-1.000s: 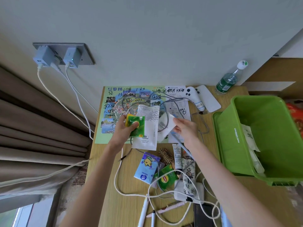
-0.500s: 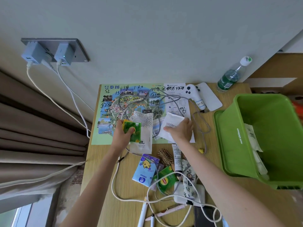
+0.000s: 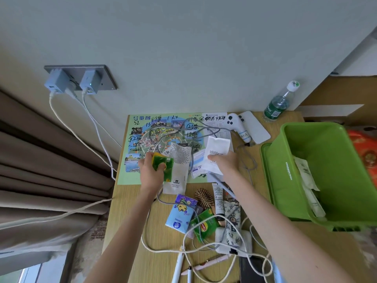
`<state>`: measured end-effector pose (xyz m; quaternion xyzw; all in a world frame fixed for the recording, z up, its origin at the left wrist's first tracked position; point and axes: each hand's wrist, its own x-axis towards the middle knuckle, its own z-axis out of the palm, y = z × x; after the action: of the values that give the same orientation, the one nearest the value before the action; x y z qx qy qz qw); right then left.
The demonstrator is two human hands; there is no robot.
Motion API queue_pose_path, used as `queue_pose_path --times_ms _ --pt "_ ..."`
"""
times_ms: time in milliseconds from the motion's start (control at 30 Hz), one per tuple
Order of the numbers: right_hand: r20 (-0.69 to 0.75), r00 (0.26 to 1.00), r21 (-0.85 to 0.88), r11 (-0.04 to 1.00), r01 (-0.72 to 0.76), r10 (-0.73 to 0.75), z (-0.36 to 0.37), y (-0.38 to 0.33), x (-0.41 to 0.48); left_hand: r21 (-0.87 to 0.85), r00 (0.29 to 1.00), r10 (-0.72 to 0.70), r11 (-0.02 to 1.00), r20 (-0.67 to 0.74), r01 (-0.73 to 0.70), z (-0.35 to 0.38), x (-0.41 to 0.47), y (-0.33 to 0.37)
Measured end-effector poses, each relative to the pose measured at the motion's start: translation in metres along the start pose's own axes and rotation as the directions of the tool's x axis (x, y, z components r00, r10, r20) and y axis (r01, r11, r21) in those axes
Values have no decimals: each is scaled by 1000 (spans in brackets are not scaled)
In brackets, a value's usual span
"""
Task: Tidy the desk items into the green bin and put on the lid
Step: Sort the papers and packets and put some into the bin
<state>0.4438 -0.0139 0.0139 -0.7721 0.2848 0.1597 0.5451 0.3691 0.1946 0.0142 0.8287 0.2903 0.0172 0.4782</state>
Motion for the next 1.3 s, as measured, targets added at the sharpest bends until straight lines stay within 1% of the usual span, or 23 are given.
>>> queue_pose_path --times_ms 67,167,233,300,333,400,467,500,567,667,700,733,800,867,900,933,1000,1067,1100,1133,1200,1233,1300 --pt "-20 995 -4 995 99 -99 -12 -6 -12 -73 1000 -30 997 1 30 -2 -6 6" --pt "-116 958 -73 964 256 -263 -34 -13 -34 -187 999 -37 982 4 37 -5 -18 18" --pt "-156 925 -64 938 340 -346 -49 -17 -47 -245 1000 -11 969 -4 10 -6 -26 29" --pt "-142 910 -19 920 391 -390 -64 -21 -59 -322 1000 5 947 15 0 -7 -33 40" --pt "-95 915 29 918 395 -391 -71 -23 -64 -360 999 14 933 37 1 -7 -36 47" --pt "65 923 159 917 366 -379 -84 -28 -74 -395 996 27 919 82 7 -4 -42 60" --pt "244 889 205 917 342 -387 -96 -32 -83 -420 993 48 908 104 0 -1 -49 71" --pt "314 868 186 921 341 -385 -100 -33 -87 -445 992 62 896 113 -5 1 -52 76" --pt "394 843 124 930 347 -367 -108 -38 -93 -459 987 97 888 124 -29 1 -57 84" --pt "466 820 67 937 343 -334 -117 -43 -94 -357 978 184 924 101 -137 -2 -62 88" --pt "492 810 63 941 332 -318 -119 -45 -94 -323 972 205 933 117 -158 -3 -63 89" --pt "515 799 61 943 326 -310 -120 -46 -94 -315 964 211 937 160 -153 -3 -65 90" --pt "521 791 63 939 340 -321 -117 -46 -95 -357 934 179 932 311 -60 -3 -70 93" --pt "477 804 91 930 356 -354 -109 -46 -96 -377 868 141 924 476 57 -2 -76 95" --pt "454 807 132 924 358 -378 -105 -45 -96 -381 834 138 920 534 92 -2 -78 96" --pt "439 803 194 915 354 -403 -100 -43 -95 -384 809 142 917 571 110 -2 -78 95" --pt "429 791 292 896 335 -436 -90 -38 -93 -394 781 172 913 601 102 -2 -79 93" --pt "392 818 321 896 308 -421 -78 -34 -91 -432 755 211 896 621 105 -1 -79 89" --pt "352 841 331 895 298 -410 -71 -32 -89 -450 758 209 885 618 123 -1 -77 85" --pt "296 868 342 893 293 -398 -64 -30 -87 -456 778 191 880 598 135 -1 -75 80" --pt "180 918 363 892 271 -352 -52 -27 -81 -448 848 128 883 515 138 -3 -68 69" --pt "158 937 371 898 235 -311 -46 -25 -79 -443 886 86 885 456 142 -5 -63 63" --pt "200 957 374 919 125 -212 -36 -20 -76 -465 948 -11 870 317 166 -10 -51 49"
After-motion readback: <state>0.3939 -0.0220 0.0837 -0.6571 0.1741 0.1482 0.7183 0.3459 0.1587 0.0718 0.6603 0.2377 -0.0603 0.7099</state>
